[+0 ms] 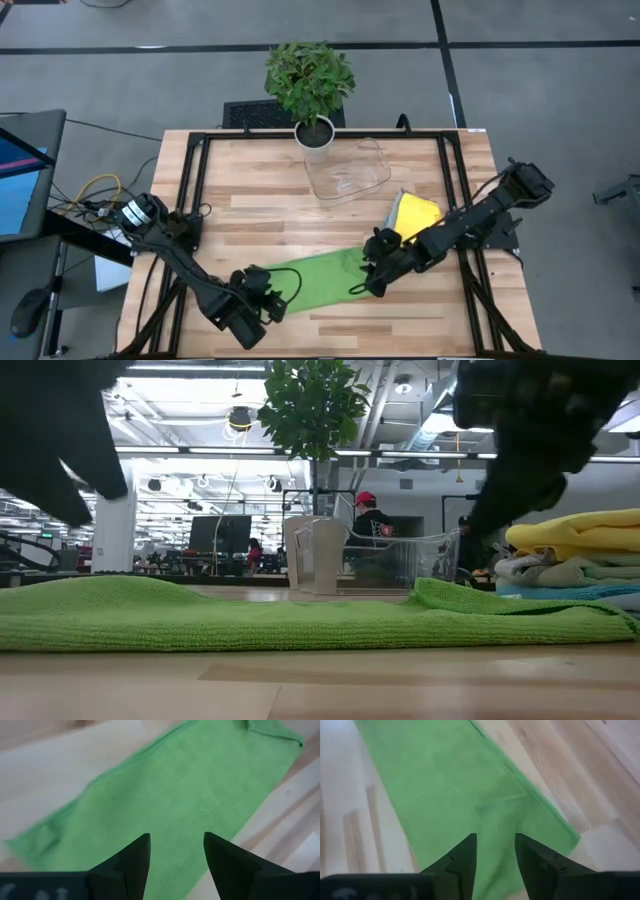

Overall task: Fold microfiber towels
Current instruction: Fold the green microfiber cloth

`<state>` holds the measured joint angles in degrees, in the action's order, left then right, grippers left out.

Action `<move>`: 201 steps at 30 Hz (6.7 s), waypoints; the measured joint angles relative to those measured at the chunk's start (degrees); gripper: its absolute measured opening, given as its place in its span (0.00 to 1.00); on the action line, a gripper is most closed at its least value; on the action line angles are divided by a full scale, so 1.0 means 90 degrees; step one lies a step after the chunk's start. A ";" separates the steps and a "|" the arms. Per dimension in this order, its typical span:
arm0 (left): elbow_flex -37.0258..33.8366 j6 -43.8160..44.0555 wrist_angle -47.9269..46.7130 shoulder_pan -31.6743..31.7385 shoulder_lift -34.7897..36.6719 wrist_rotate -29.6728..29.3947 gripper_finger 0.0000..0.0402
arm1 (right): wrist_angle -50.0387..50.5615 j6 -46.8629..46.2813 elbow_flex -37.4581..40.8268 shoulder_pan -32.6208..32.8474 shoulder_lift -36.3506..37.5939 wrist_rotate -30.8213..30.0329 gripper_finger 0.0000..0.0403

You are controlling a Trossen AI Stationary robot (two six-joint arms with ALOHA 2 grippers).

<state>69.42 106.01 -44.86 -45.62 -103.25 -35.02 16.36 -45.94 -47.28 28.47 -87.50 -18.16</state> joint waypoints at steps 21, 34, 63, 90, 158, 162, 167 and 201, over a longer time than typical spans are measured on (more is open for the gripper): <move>-0.0572 -0.1202 0.1951 0.0724 -0.0646 0.0683 0.41 | -0.0285 -0.0212 -0.0344 0.0166 -0.1561 0.0153 0.32; -0.0506 -0.0896 0.1896 0.0604 -0.1095 0.0578 0.41 | 0.1250 -0.0013 -0.0322 -0.0119 -0.0597 0.0004 0.28; -0.0512 -0.0708 0.1955 0.0584 -0.1111 0.0446 0.41 | -0.0657 0.1290 -0.0611 0.0099 -0.1594 -0.0516 0.28; -0.0514 -0.0774 0.1948 0.0558 -0.1118 0.0354 0.41 | 0.0092 0.0606 -0.0608 -0.0194 -0.1664 -0.0229 0.02; -0.0514 -0.1213 0.2059 0.0509 -0.1126 0.0352 0.41 | 0.1251 0.0525 -0.0603 -0.0259 -0.1120 -0.0187 0.15; -0.0514 -0.1213 0.2068 0.0468 -0.1128 0.0343 0.41 | 0.1532 0.0440 -0.0603 -0.0265 -0.1099 -0.0240 0.14; -0.0514 -0.1144 0.2069 0.0374 -0.1128 0.0351 0.41 | 0.1707 0.0332 -0.0603 -0.0260 -0.1012 -0.0216 0.16; -0.0514 -0.1036 0.2101 0.0349 -0.1126 0.0408 0.41 | 0.1275 -0.0054 -0.0613 0.0416 0.0233 -0.0045 0.37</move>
<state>64.79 96.68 -25.95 -42.48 -113.38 -31.35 27.84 -46.43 -52.80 32.21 -85.41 -18.56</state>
